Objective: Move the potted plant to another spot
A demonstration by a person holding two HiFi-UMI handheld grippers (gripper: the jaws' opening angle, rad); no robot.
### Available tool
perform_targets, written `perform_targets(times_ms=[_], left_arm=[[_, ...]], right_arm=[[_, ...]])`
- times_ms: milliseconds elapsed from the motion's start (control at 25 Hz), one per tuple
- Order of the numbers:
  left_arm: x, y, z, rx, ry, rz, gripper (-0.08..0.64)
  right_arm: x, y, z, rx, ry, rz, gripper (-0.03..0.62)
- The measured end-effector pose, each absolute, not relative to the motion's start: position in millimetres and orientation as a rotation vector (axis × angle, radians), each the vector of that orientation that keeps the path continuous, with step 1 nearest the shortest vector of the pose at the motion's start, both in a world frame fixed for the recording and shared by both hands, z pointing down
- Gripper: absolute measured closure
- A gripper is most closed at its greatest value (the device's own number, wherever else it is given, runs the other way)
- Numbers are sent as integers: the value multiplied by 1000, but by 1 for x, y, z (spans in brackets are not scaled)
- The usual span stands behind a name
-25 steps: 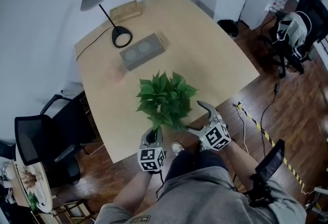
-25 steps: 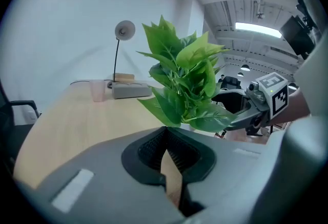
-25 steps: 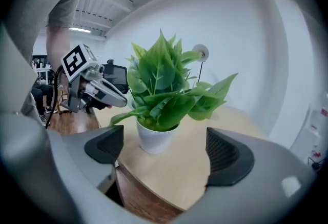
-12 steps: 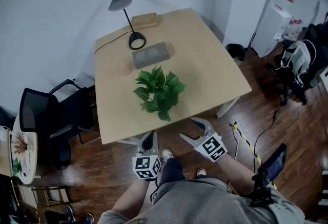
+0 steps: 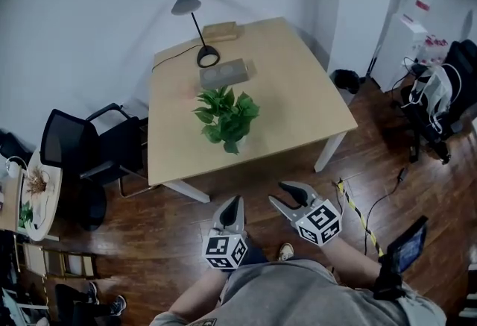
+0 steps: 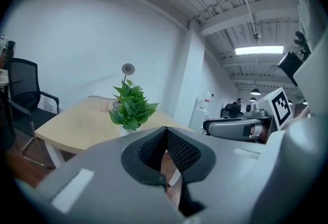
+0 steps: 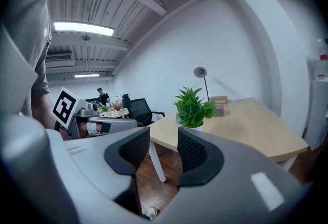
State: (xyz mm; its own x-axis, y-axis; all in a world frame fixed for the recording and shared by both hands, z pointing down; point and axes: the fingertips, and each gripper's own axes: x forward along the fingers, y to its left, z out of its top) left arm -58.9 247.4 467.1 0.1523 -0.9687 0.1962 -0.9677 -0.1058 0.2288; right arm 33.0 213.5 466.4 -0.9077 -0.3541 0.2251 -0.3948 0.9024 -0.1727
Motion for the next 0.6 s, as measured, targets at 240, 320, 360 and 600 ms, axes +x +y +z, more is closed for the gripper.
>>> perform_targets(times_ms=[240,320,360,600], left_arm=[[-52,274,467,2147,-1830,-12,566],[-57,280,466,2145,-1815,-14,566],[-59,283,464,2150,-1810,-13,566],[-68,291,459,2172,-1781,-15,566]], right_arm=[[20,244,468,544,-2872,333,508],[13,250,468,542,-2864,345,556],[8,252,468,539,-2861,347,583],[-7,267,464,543,-2845,345,586]])
